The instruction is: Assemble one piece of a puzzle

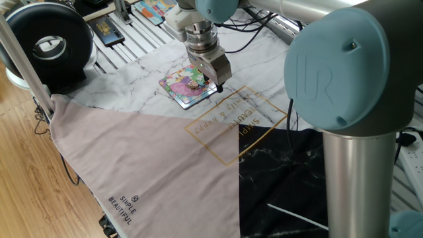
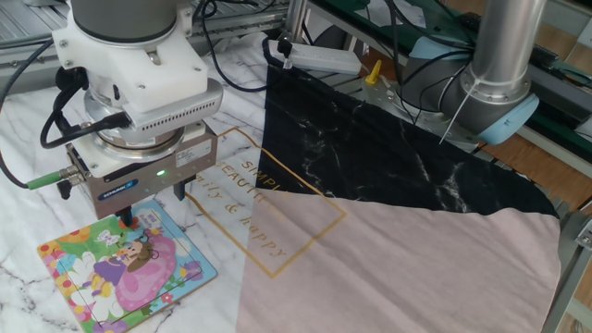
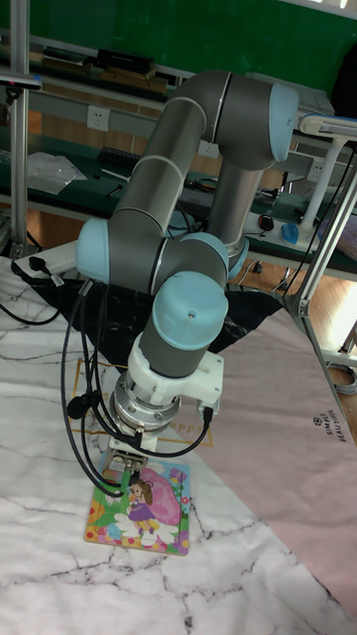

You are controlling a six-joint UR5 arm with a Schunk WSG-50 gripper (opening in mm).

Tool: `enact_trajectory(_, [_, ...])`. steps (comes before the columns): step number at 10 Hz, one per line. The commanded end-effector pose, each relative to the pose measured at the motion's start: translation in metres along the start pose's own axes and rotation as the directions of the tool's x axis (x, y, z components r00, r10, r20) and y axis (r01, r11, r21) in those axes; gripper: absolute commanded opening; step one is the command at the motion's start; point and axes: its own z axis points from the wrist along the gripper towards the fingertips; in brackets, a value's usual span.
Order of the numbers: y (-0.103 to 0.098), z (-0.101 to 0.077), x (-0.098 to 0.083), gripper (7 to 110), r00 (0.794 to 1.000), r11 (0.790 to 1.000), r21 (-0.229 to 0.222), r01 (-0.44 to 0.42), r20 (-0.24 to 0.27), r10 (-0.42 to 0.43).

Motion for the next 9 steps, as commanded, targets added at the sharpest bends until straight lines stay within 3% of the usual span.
enact_trajectory(1, [-0.0002, -0.0005, -0.0012, 66, 1.000, 1.000, -0.001, -0.010, 0.007, 0.010])
enact_trajectory(9, [-0.0023, 0.0000, -0.0040, 66, 1.000, 1.000, 0.004, -0.009, 0.015, 0.009])
